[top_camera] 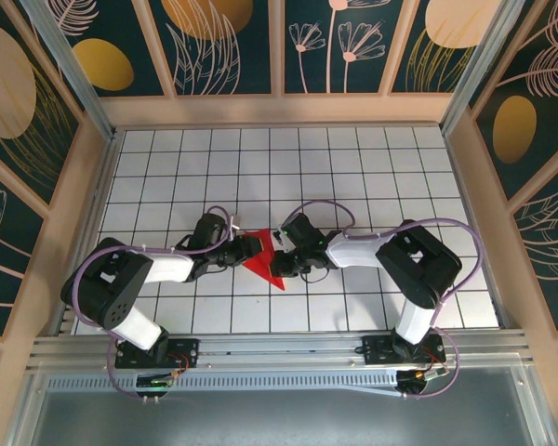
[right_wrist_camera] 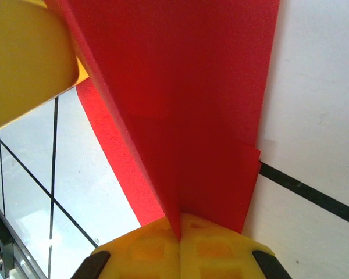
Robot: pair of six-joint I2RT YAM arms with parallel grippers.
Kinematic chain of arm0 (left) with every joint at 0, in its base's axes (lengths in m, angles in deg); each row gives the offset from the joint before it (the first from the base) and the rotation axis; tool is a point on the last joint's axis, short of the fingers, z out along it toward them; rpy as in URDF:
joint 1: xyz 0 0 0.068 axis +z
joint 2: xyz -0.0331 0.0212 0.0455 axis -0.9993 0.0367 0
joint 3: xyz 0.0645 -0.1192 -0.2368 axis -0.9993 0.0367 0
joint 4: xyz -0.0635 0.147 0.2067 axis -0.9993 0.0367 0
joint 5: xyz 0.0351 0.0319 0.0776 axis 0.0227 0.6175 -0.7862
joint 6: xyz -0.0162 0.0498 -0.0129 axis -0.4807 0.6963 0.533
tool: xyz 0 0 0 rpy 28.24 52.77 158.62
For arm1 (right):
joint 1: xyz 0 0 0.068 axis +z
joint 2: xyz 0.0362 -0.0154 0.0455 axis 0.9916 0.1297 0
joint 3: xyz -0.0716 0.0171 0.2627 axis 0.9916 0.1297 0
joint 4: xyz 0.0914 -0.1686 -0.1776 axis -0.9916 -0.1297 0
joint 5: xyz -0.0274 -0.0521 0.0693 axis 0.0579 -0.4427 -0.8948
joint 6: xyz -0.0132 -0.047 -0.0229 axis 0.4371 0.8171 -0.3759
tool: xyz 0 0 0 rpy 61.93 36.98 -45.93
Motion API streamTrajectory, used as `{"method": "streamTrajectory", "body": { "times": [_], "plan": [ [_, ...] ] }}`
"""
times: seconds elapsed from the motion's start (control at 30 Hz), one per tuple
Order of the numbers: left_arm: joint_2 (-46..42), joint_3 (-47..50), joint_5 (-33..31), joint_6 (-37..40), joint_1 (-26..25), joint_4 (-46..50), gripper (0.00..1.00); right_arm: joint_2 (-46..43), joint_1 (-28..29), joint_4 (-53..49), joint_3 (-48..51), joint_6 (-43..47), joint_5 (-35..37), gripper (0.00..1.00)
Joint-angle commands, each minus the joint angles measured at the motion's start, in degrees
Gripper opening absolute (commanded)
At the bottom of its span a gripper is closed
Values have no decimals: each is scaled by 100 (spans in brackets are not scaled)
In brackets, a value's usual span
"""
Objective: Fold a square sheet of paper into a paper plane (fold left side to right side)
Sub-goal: Fourth fold the wing at the center of the table.
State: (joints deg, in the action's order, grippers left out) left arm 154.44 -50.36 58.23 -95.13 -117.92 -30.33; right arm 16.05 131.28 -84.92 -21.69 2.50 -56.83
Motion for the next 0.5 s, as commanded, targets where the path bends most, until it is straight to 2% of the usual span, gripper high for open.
{"method": "streamTrajectory", "body": {
  "times": [0.0, 0.47],
  "plan": [
    [139, -175, -108, 6, -46, -52, 39, 117, -41, 23, 54, -63, -130, 0],
    [346, -422, -402, 289, -53, 583, 39, 141, -48, 85, 91, -81, -174, 0]
  ]
}}
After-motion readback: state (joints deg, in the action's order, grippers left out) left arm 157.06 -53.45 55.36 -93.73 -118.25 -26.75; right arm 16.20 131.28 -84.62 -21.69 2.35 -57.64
